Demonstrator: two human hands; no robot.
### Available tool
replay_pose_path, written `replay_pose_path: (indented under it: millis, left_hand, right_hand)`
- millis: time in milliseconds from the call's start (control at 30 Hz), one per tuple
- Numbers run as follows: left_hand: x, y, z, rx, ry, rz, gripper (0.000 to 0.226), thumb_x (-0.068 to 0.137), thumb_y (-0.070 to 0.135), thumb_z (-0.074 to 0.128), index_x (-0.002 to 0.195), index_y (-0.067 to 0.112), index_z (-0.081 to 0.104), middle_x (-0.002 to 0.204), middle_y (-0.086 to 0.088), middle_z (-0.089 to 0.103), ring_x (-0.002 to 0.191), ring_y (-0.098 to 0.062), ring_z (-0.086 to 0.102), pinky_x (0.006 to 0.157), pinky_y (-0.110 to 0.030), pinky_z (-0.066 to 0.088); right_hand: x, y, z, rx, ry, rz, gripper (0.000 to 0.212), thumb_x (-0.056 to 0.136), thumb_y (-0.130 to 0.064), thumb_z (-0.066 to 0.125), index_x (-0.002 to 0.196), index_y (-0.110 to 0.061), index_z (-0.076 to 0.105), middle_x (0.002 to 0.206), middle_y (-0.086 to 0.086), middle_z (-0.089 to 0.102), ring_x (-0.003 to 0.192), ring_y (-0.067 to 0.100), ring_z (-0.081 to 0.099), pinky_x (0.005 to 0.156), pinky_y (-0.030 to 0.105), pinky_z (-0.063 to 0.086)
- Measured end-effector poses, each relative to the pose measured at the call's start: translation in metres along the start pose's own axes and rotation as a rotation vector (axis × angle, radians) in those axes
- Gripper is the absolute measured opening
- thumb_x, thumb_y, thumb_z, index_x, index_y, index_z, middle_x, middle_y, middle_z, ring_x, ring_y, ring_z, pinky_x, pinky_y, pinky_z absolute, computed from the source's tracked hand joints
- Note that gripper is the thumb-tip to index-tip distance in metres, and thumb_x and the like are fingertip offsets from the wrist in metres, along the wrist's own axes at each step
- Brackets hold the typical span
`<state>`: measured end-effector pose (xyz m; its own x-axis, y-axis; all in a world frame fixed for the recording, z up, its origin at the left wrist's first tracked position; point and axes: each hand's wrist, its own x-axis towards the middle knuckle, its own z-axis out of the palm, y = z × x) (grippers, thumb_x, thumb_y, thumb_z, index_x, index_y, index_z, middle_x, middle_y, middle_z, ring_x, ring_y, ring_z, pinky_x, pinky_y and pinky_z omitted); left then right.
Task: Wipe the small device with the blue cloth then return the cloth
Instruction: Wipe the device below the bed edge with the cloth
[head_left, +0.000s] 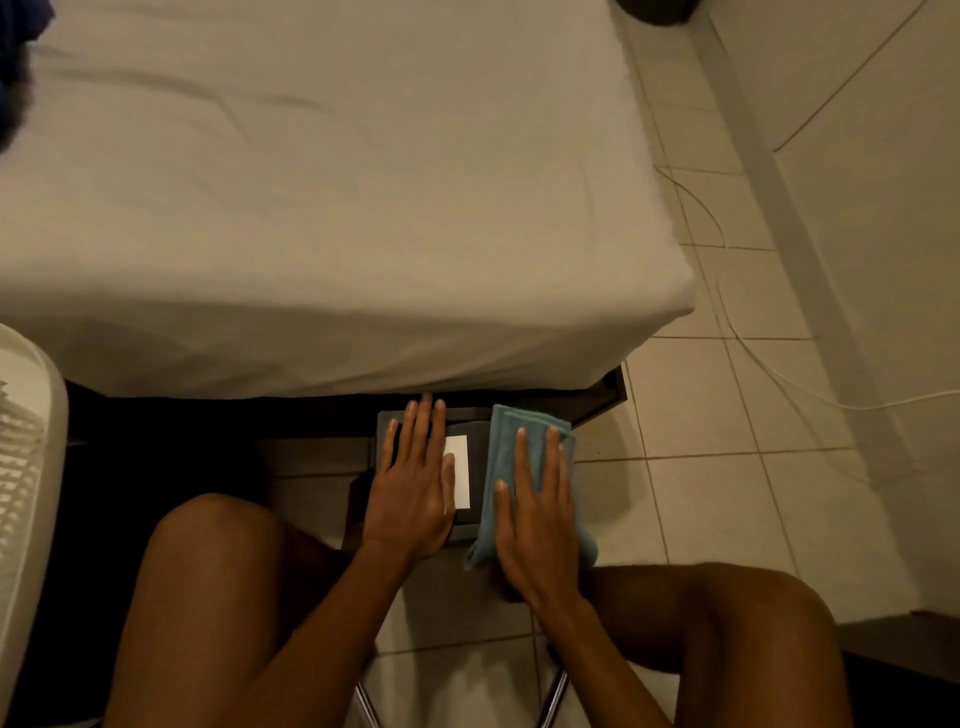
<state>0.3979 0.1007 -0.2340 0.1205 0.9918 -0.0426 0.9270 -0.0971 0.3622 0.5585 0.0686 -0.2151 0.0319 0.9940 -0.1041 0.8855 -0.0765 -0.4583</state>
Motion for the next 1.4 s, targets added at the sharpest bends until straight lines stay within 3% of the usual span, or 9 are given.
replay_pose_path:
  millis: [167,267,400,533,667,867,1033,1167,1400]
  left_hand:
    - [0.004,0.0,-0.001,-0.015,-0.002,0.008,0.062,0.104,0.035,0.02,0.158,0.009,0.003,0.166,-0.01,0.001,0.154,-0.023,-0.002,0.124,-0.043,0.007]
    - [0.002,0.002,-0.002,0.004,0.0,0.012,0.061,0.105,0.035,0.02,0.158,0.008,0.003,0.166,-0.011,0.002,0.154,-0.024,-0.003,0.124,-0.043,0.007]
    - [-0.001,-0.002,-0.001,-0.005,-0.008,0.008,0.061,0.104,0.036,0.018,0.158,0.01,0.004,0.167,-0.009,0.003,0.154,-0.022,-0.002,0.124,-0.042,0.008]
    - [0.002,0.0,0.0,-0.008,0.006,0.008,0.061,0.104,0.037,0.018,0.158,0.01,0.004,0.167,-0.01,0.004,0.154,-0.023,-0.001,0.124,-0.043,0.008]
    - [0.002,-0.002,-0.003,0.011,0.011,0.014,0.061,0.104,0.035,0.02,0.158,0.009,0.005,0.166,-0.011,0.005,0.154,-0.024,0.001,0.124,-0.043,0.008]
    - [-0.001,-0.002,-0.002,-0.019,0.002,0.013,0.061,0.105,0.036,0.021,0.158,0.012,0.001,0.167,-0.008,0.001,0.154,-0.021,-0.004,0.124,-0.043,0.008]
    - [0.002,-0.002,-0.003,-0.011,0.008,0.015,0.061,0.105,0.035,0.021,0.158,0.012,0.001,0.167,-0.008,0.002,0.154,-0.021,-0.002,0.124,-0.043,0.009]
    - [-0.004,-0.002,-0.003,-0.017,-0.007,0.015,0.061,0.105,0.037,0.018,0.158,0.013,0.003,0.167,-0.007,0.002,0.154,-0.02,-0.003,0.124,-0.044,0.012]
    - [0.002,-0.001,-0.004,-0.035,0.0,0.018,0.06,0.104,0.038,0.018,0.158,0.014,0.005,0.167,-0.006,0.005,0.154,-0.02,0.0,0.124,-0.042,0.011]
  right_hand:
    - [0.023,0.013,0.006,-0.153,-0.02,-0.035,0.066,0.105,-0.046,0.026,0.16,-0.022,-0.002,0.167,0.013,-0.005,0.154,0.032,0.002,0.124,0.05,0.013]
    - [0.047,0.01,0.005,-0.189,-0.026,-0.066,0.063,0.105,-0.045,0.018,0.16,-0.02,0.0,0.168,0.013,-0.003,0.155,0.029,-0.003,0.126,0.046,0.005]
    - [0.006,0.006,0.011,-0.182,-0.007,-0.049,0.069,0.104,-0.044,0.035,0.16,-0.021,0.002,0.168,0.011,-0.005,0.155,0.03,-0.003,0.124,0.051,0.012]
    - [0.015,0.006,0.007,-0.136,0.006,-0.054,0.064,0.103,-0.046,0.021,0.16,-0.023,0.004,0.168,0.011,-0.003,0.155,0.03,0.0,0.123,0.053,0.014]
    - [0.043,-0.004,0.004,-0.149,0.012,-0.058,0.062,0.104,-0.046,0.017,0.16,-0.025,0.004,0.168,0.008,-0.004,0.155,0.026,-0.006,0.125,0.05,0.008]
    - [0.005,0.007,0.009,-0.068,-0.056,-0.133,0.062,0.104,-0.047,0.019,0.159,-0.032,-0.003,0.168,0.002,-0.009,0.155,0.023,-0.009,0.124,0.05,0.006]
    - [0.048,-0.01,0.0,-0.093,-0.002,-0.051,0.06,0.104,-0.047,0.016,0.159,-0.033,-0.001,0.168,0.001,-0.009,0.154,0.02,-0.012,0.125,0.047,0.003]
    - [0.013,-0.005,0.001,-0.053,-0.069,-0.107,0.06,0.102,-0.056,0.008,0.158,-0.037,-0.002,0.167,-0.005,-0.014,0.154,0.017,-0.015,0.125,0.047,0.001]
    - [0.051,-0.005,-0.005,-0.1,-0.007,-0.062,0.058,0.103,-0.049,0.02,0.158,-0.039,0.005,0.168,-0.001,-0.001,0.155,0.021,-0.01,0.125,0.047,0.002]
